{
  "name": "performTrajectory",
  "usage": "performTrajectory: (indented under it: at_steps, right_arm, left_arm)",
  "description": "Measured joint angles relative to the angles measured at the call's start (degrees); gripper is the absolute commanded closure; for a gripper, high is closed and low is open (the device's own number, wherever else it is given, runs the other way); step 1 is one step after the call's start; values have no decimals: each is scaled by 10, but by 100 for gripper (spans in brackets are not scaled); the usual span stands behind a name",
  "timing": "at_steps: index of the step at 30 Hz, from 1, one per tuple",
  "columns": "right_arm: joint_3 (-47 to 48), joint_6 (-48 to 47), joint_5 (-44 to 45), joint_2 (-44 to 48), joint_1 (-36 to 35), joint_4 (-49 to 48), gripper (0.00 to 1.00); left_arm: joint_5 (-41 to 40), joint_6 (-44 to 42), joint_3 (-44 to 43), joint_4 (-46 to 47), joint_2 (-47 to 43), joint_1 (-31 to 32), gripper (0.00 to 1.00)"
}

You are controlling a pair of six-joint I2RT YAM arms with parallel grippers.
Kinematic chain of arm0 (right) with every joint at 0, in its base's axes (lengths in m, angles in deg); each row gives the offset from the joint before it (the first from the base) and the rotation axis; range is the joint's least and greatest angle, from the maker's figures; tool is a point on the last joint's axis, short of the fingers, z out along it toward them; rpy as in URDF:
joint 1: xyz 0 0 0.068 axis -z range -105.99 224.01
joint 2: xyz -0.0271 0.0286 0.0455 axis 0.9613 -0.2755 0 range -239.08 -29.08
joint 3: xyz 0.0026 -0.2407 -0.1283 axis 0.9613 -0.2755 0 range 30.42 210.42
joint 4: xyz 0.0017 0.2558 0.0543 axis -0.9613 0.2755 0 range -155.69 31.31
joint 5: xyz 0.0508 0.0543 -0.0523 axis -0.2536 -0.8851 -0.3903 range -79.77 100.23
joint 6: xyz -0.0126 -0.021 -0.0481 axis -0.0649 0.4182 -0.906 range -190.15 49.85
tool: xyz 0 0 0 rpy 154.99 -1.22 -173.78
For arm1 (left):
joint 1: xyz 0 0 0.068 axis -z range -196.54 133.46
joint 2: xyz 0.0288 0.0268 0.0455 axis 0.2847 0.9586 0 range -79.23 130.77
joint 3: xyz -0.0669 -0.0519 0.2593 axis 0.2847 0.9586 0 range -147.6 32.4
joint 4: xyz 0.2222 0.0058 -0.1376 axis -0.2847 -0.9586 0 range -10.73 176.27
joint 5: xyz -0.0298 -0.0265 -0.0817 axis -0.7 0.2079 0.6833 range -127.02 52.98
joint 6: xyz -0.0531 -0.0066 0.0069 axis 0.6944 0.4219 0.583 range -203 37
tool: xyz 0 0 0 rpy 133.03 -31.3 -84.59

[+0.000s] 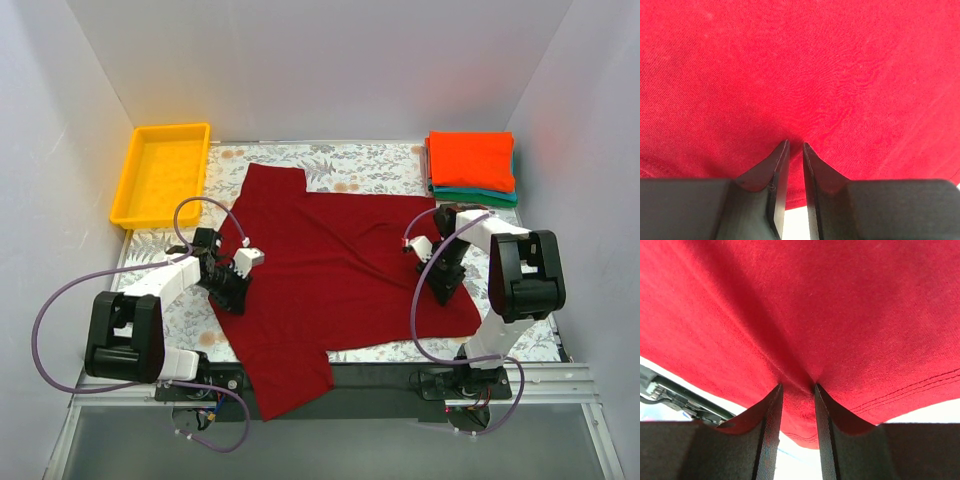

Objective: Fold and stack the t-shirts
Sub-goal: Fold the tshirt

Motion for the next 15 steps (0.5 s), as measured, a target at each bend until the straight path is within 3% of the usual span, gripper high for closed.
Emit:
performTrajectory:
  at_steps: [5,10,15]
  right_arm:
    - [-54,-7,19,41,-29,-4,62]
    - [-129,-17,18,106,-127,22,59]
    - [-89,-33,-41,127,-143,82,51]
  left_arm:
    - [4,-35,11,-5,-15,-13,85]
    - [-12,-97,4,-63,-22,-23,91]
    - [-2,-146,-56,-173,-18,-33,89]
